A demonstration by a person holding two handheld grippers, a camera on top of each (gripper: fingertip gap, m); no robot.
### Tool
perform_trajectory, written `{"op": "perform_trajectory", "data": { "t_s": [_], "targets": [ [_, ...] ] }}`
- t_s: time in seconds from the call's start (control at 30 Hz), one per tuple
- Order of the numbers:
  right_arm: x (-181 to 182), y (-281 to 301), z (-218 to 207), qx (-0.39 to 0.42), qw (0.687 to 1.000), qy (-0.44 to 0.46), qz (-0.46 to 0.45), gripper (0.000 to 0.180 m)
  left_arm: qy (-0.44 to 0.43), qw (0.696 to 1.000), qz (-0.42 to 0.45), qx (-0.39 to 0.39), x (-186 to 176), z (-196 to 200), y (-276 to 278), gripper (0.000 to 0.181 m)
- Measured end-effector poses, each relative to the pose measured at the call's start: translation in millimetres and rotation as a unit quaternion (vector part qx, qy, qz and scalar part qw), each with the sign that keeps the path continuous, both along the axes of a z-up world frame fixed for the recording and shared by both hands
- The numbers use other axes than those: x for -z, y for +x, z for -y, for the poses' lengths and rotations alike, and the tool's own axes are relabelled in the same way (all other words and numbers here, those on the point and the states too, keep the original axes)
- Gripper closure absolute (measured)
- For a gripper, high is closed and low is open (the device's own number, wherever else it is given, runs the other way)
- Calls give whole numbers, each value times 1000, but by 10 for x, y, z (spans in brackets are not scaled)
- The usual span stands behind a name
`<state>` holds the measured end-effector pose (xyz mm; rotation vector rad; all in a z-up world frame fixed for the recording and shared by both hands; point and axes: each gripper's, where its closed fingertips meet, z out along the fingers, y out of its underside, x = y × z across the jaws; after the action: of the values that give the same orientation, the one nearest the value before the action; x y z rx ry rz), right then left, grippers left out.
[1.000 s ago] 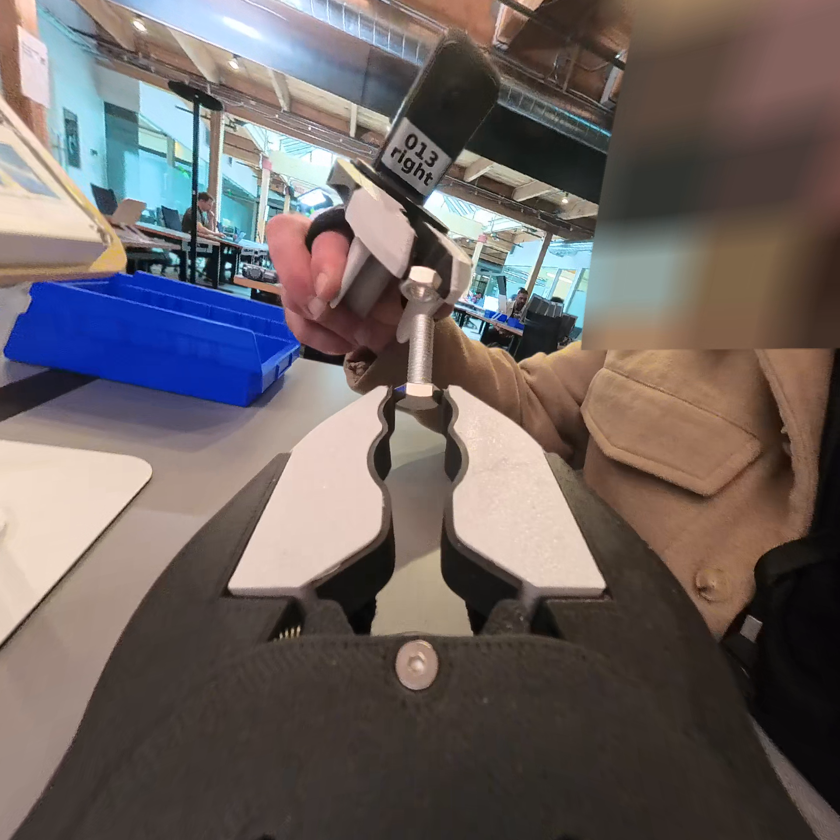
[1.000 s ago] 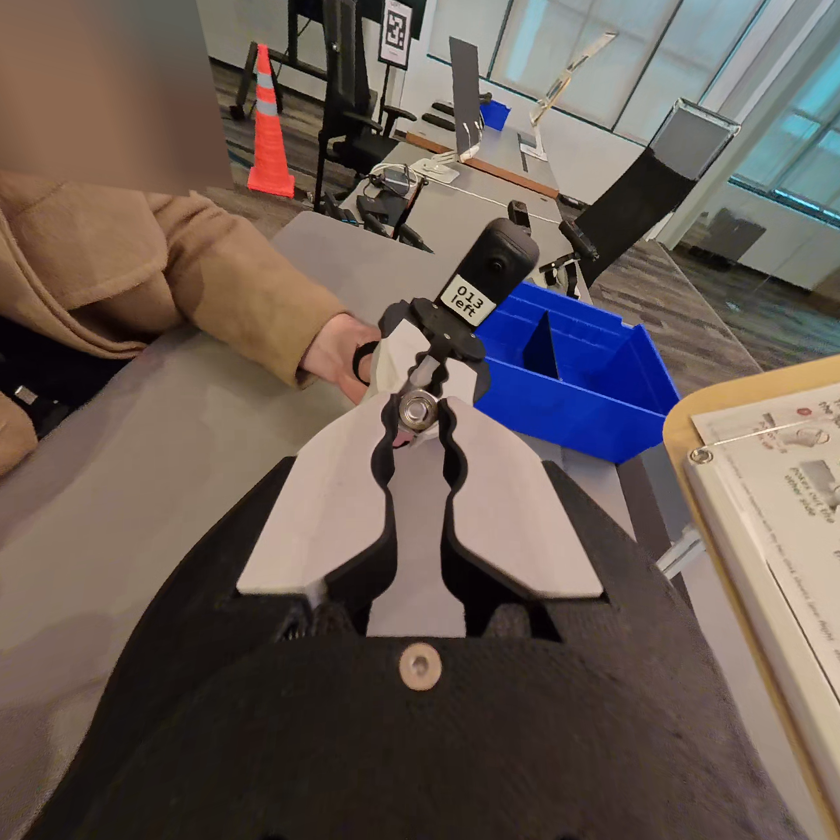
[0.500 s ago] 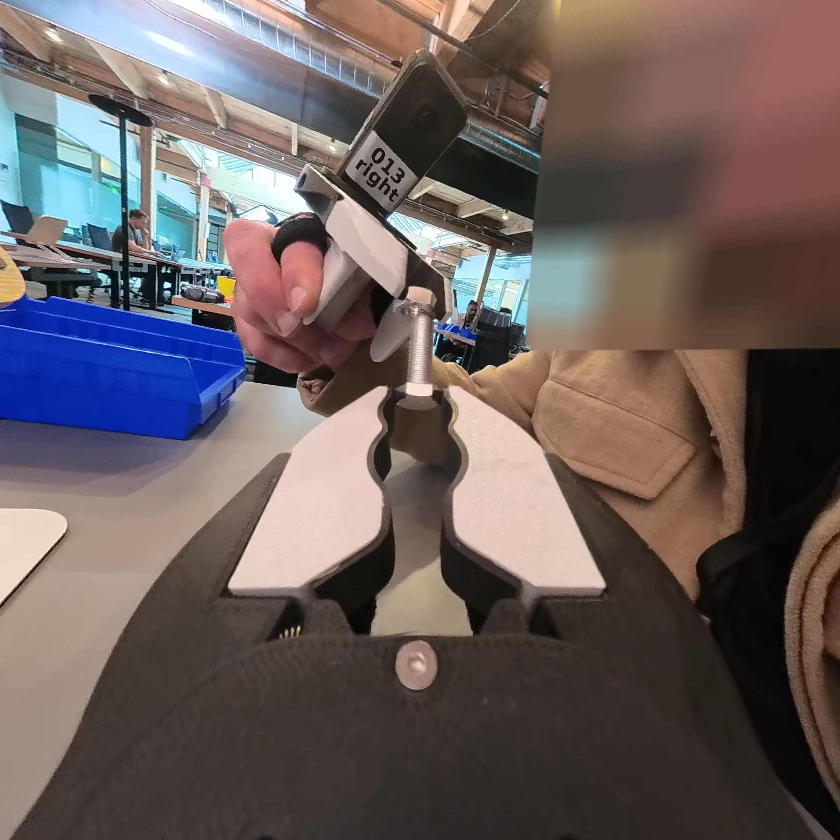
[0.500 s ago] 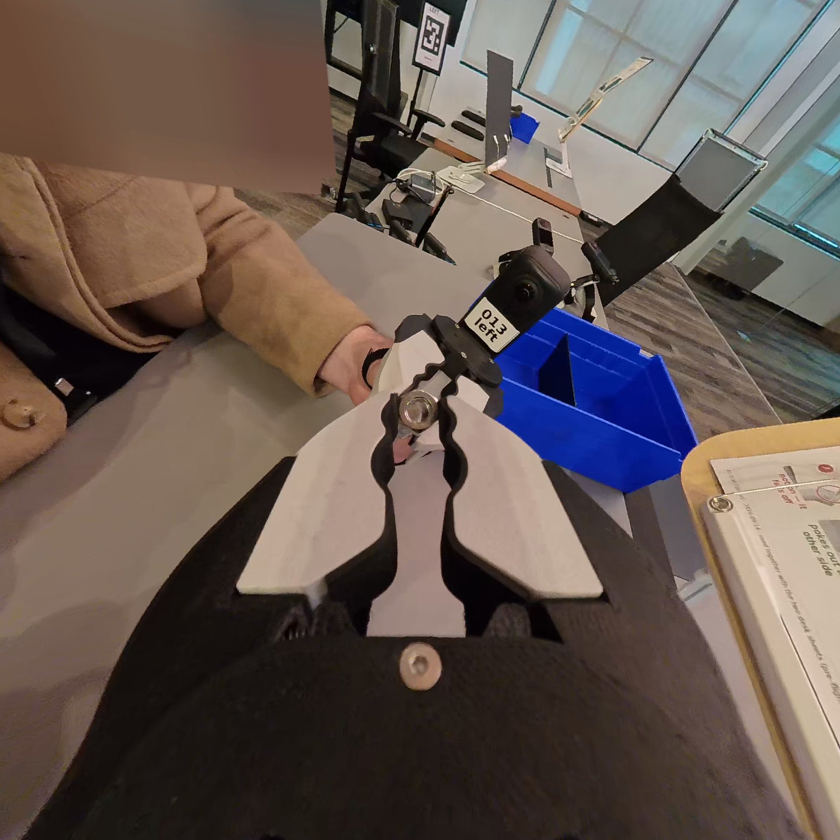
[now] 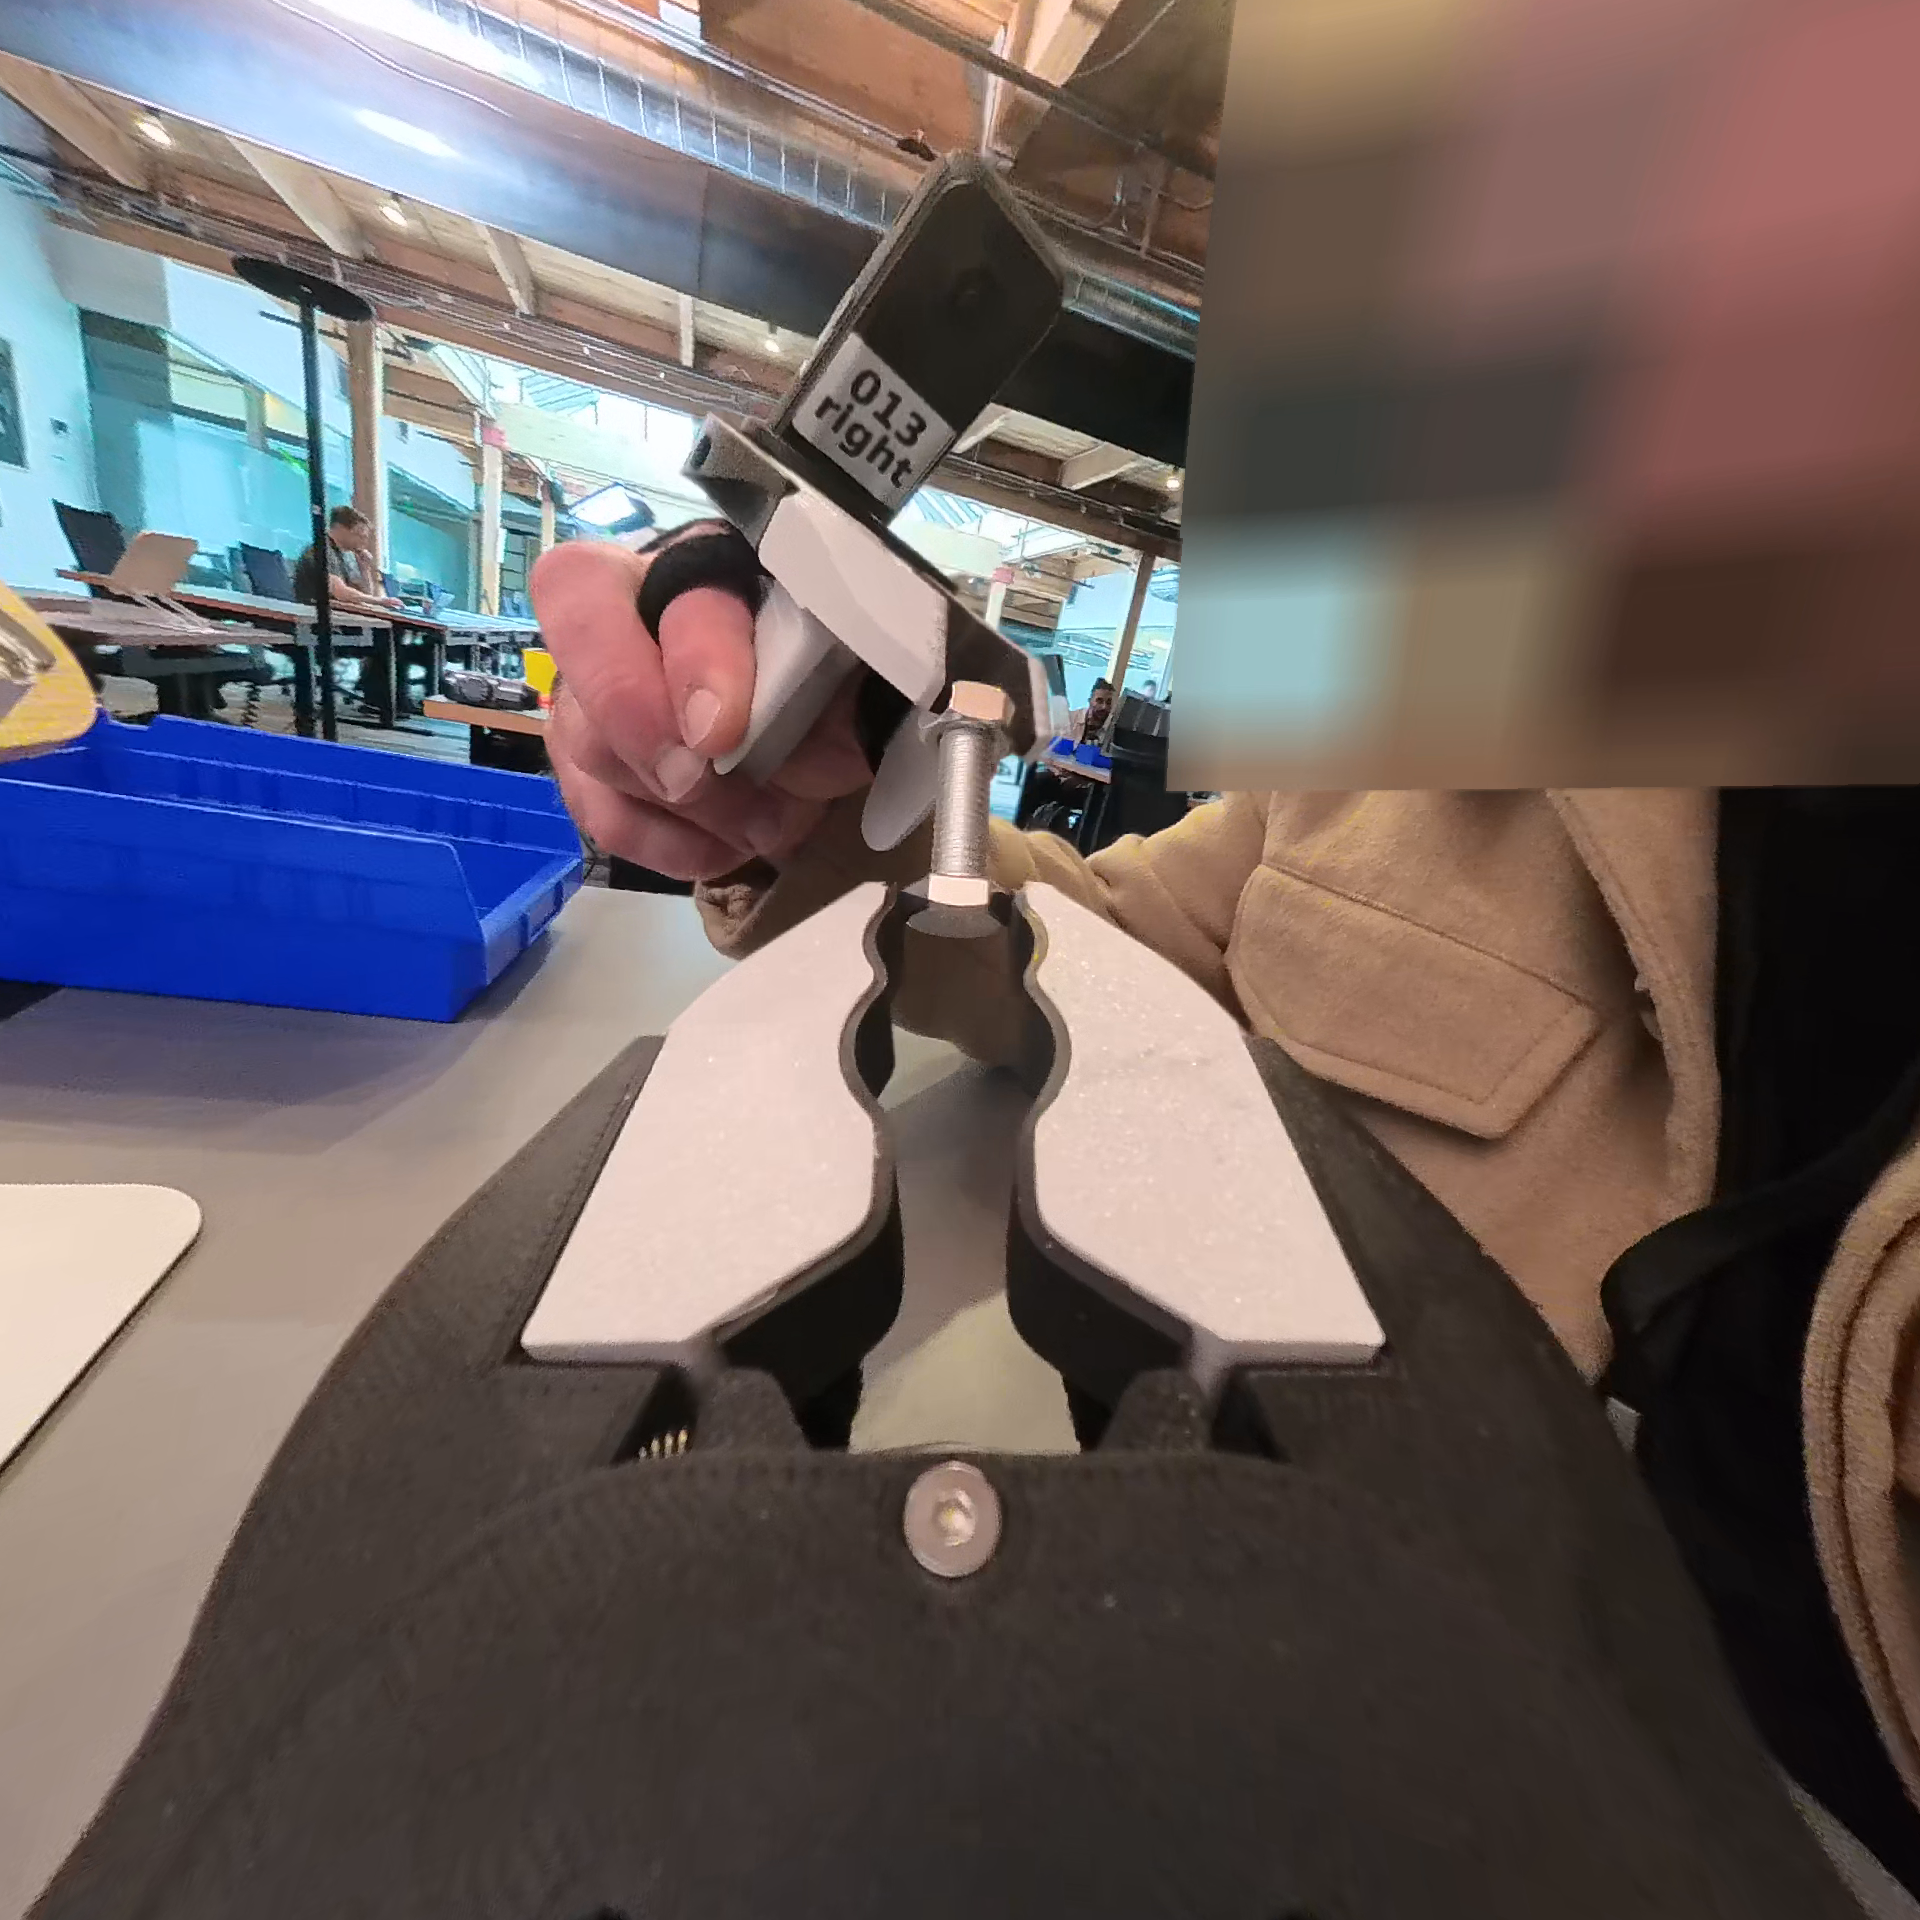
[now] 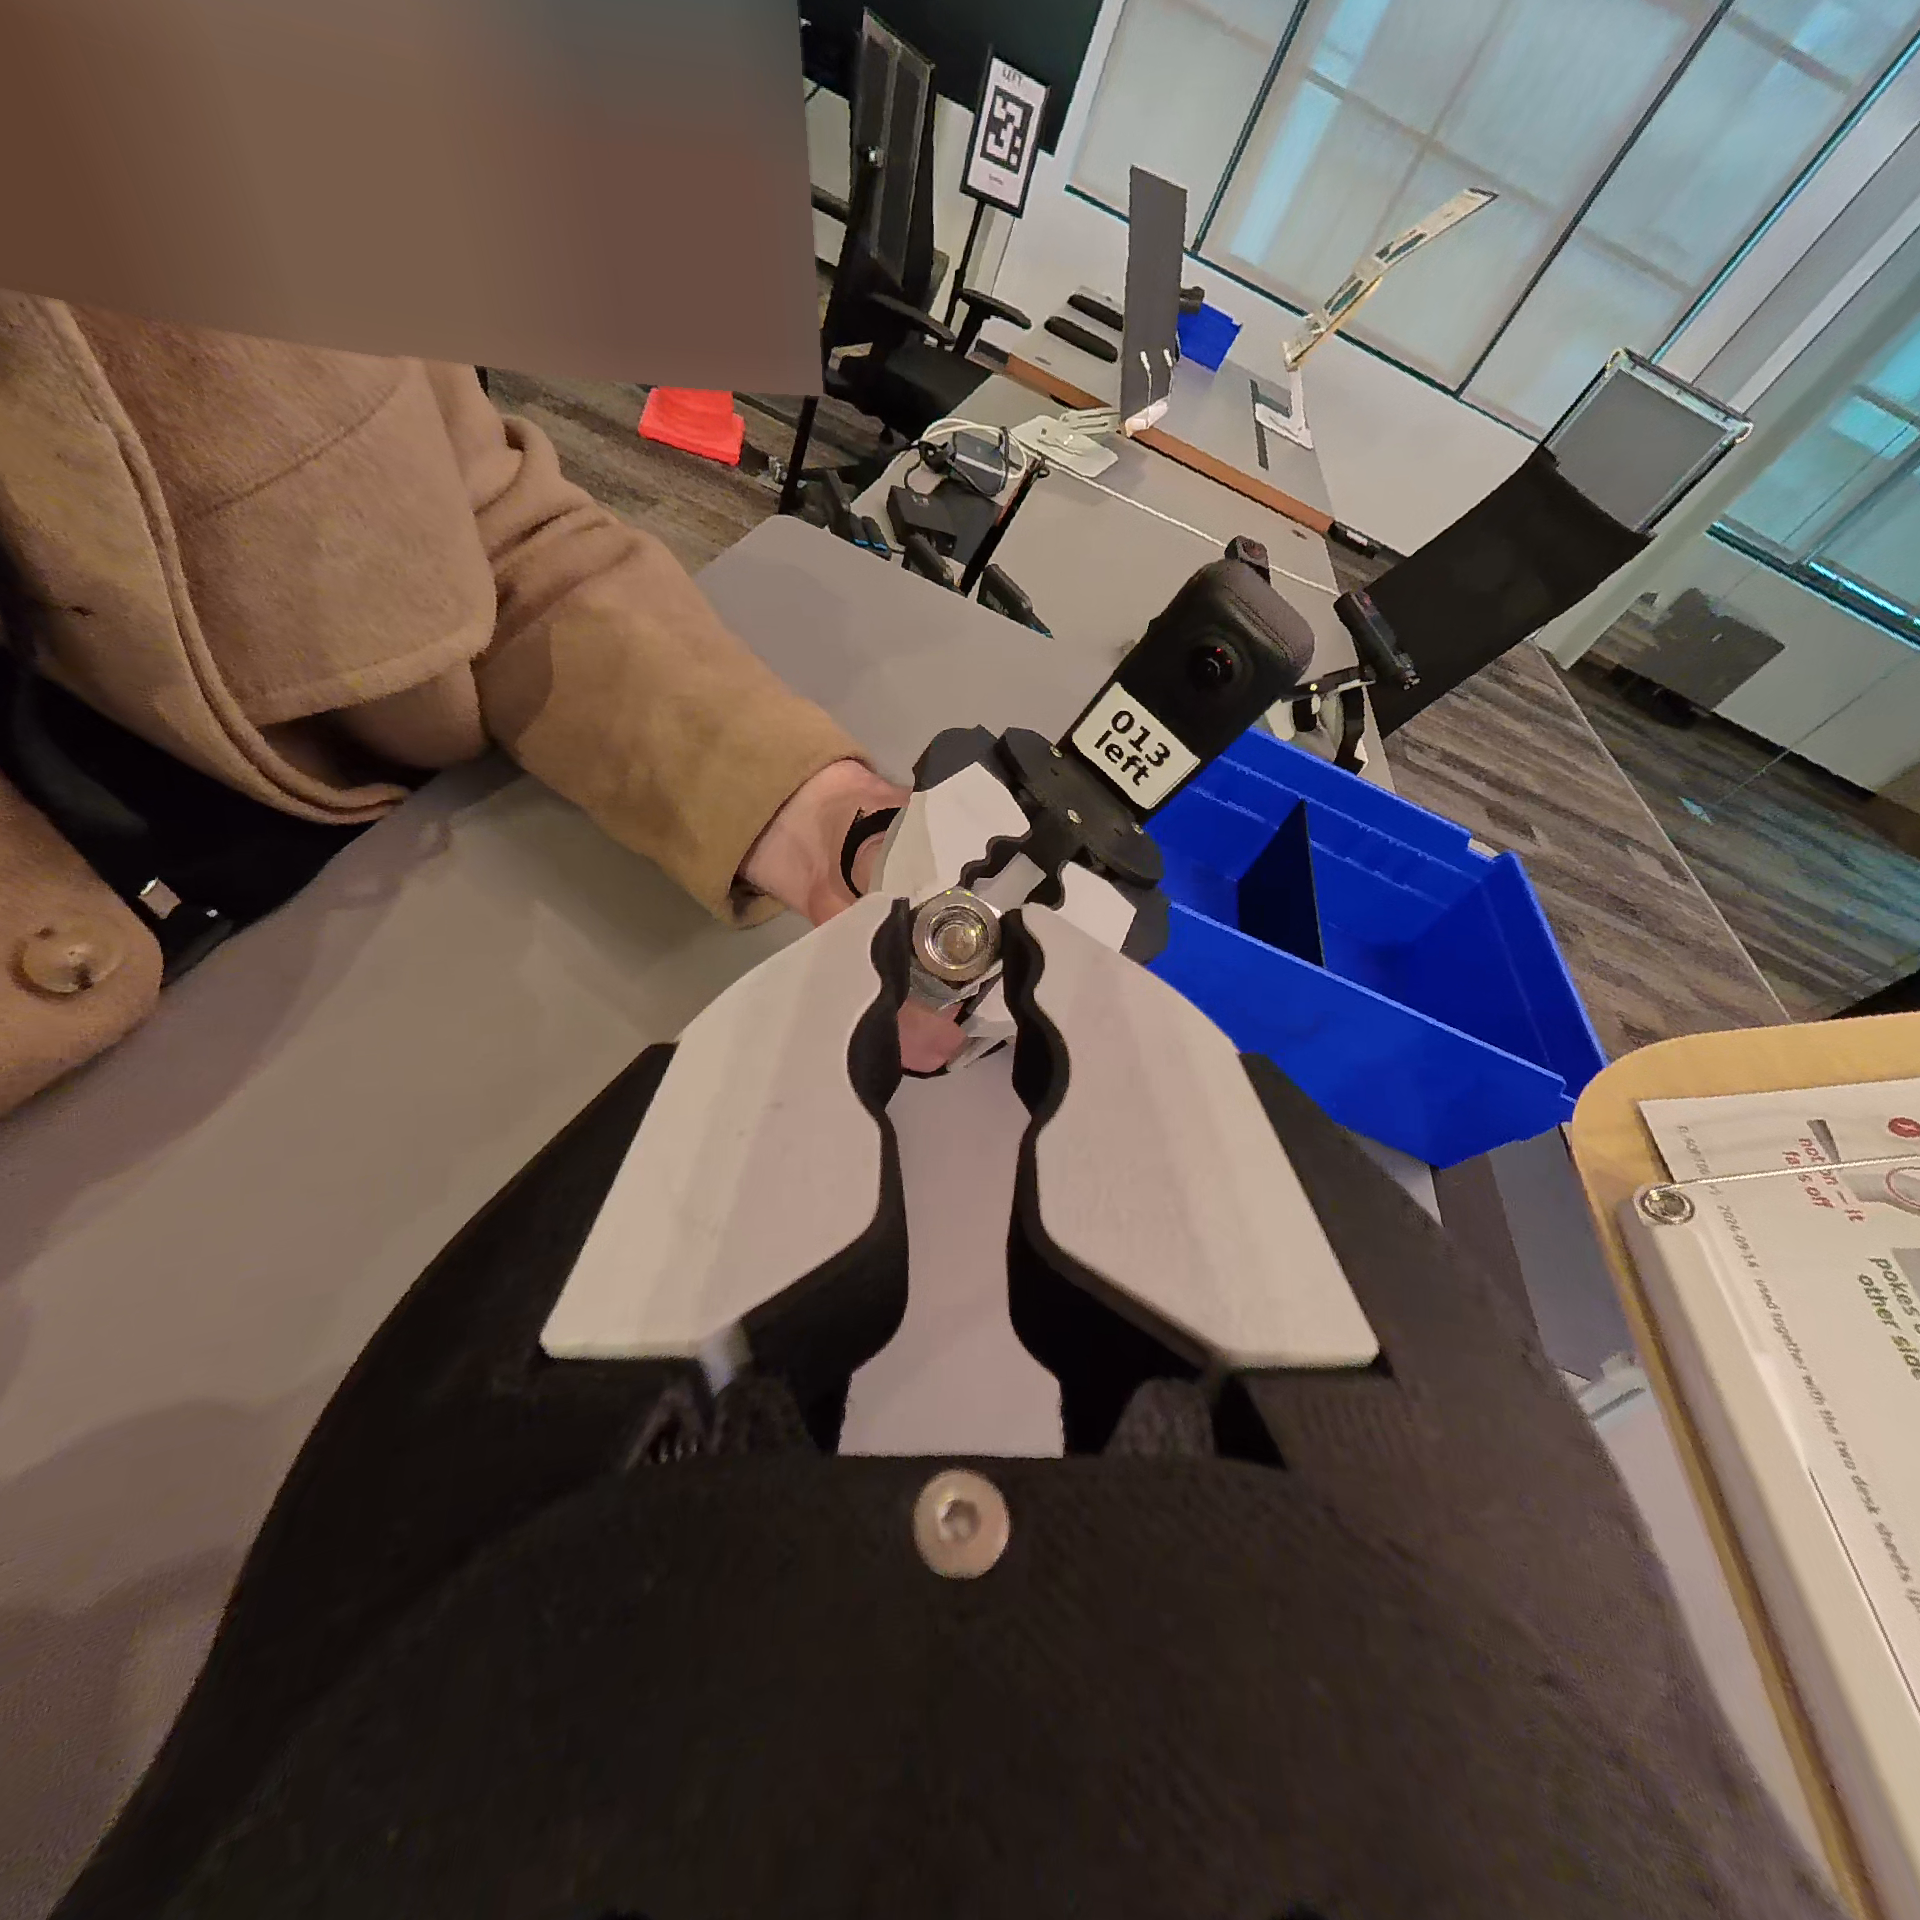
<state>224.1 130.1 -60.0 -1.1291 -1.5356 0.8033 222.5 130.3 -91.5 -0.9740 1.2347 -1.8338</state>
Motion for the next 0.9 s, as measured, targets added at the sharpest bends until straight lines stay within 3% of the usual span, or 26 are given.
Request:
{"op": "perform_trajectory", "data": {
  "t_s": [0.23, 0.5, 0.9],
  "targets": [
    [-70, -25, -37, 6, 999, 1, -36, 162, 43, 998, -4, -52, -67, -51, -31, 163],
    [-141, -28, -117, 21, 997, -9, -75, 162, 146, 974, -35, -168, -156, -157, -62, 163],
    [-177, -66, -325, 49, 983, -67, -162, 162, 309, 882, -88, -346, -222, -395, -153, 163]
  ]
}}
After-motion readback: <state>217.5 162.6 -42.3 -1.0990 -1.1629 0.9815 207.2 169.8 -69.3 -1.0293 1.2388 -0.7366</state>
